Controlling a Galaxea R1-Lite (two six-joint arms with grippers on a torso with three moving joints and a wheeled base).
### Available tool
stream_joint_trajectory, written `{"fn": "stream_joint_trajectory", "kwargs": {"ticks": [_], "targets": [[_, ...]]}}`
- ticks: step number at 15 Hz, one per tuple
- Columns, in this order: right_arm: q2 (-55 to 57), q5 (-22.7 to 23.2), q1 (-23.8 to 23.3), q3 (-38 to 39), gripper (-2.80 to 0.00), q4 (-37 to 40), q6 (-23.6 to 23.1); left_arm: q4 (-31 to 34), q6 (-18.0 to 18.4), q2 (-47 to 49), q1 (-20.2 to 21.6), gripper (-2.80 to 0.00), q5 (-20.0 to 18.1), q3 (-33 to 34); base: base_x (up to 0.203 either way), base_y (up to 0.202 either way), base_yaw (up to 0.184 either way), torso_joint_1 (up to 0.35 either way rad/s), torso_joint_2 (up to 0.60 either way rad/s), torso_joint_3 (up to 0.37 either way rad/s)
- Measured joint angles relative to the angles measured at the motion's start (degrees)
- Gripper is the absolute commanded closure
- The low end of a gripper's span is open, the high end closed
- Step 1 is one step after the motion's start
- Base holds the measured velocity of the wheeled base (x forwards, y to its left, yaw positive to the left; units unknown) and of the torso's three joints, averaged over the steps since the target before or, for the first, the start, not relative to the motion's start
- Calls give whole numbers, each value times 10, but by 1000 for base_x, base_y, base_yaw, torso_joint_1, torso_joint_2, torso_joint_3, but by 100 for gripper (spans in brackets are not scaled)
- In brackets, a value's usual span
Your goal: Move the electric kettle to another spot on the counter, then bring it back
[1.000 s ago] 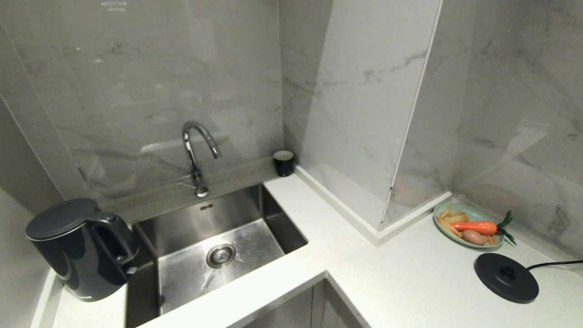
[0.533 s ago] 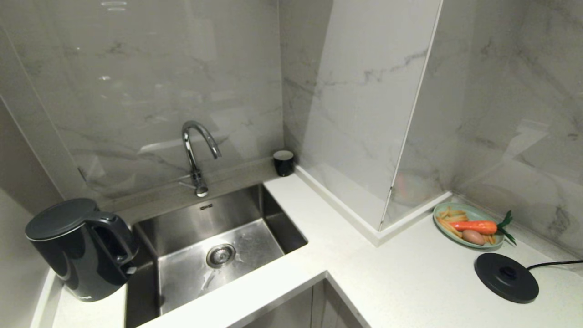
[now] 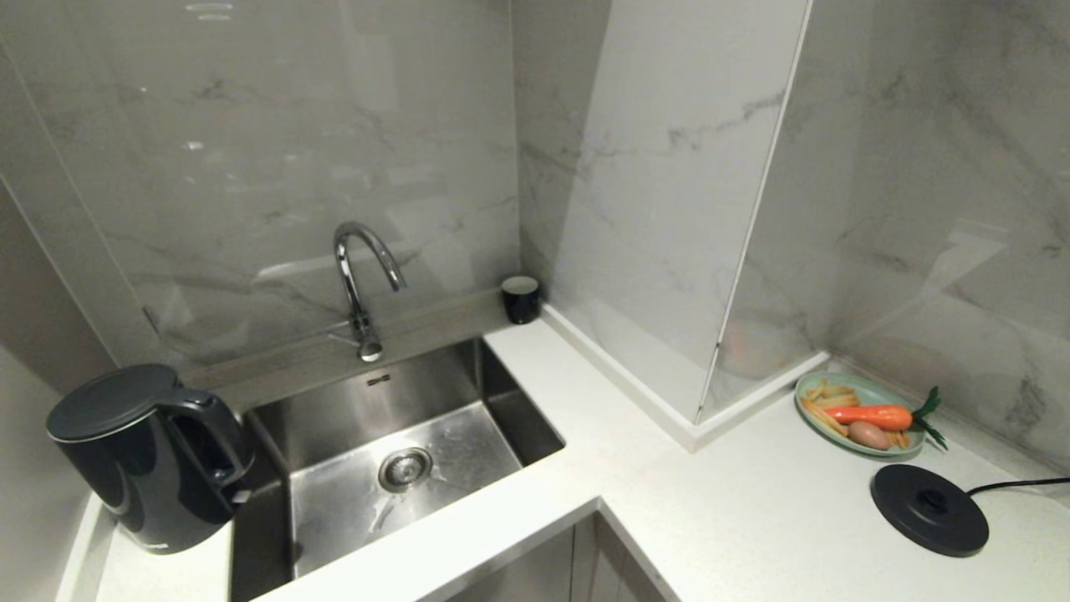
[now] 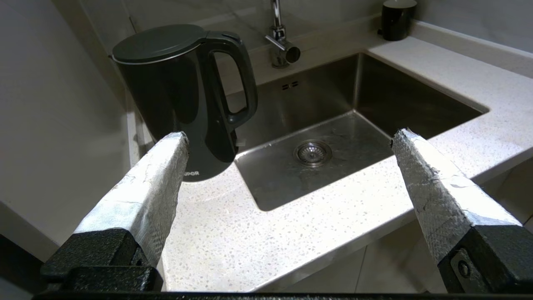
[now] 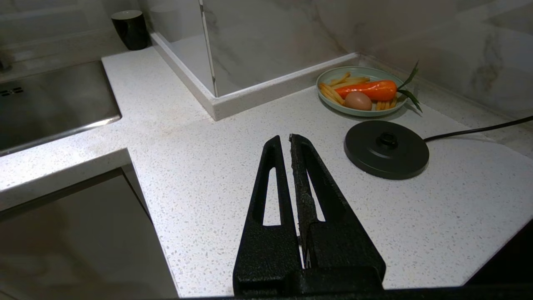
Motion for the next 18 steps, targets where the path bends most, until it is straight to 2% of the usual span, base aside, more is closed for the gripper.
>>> {"fn": "stream_joint_trajectory", "kwargs": {"ticks": [4, 8, 11, 13, 14, 16, 17, 18], "targets": [[0, 0, 0, 0, 0, 0, 0, -1, 3, 0, 0, 0, -2, 0, 0, 0, 0, 0, 0, 0], [0, 0, 0, 0, 0, 0, 0, -2, -23, 0, 0, 0, 6, 0, 0, 0, 0, 0, 0, 0], [0, 0, 0, 0, 0, 0, 0, 36, -35, 0, 0, 0, 53, -11, 0, 0, 0, 0, 0, 0], [0, 0, 0, 0, 0, 0, 0, 45, -62, 0, -1, 0, 43, -18, 0, 0, 0, 0, 0, 0], [0, 0, 0, 0, 0, 0, 0, 64, -67, 0, -1, 0, 29, -25, 0, 0, 0, 0, 0, 0], [0, 0, 0, 0, 0, 0, 0, 151, -44, 0, 0, 0, 10, -51, 0, 0, 0, 0, 0, 0], [0, 0, 0, 0, 0, 0, 0, 192, -44, 0, 0, 0, -4, -65, 0, 0, 0, 0, 0, 0], [0, 0, 0, 0, 0, 0, 0, 211, -68, 0, 0, 0, -8, -69, 0, 0, 0, 0, 0, 0]]}}
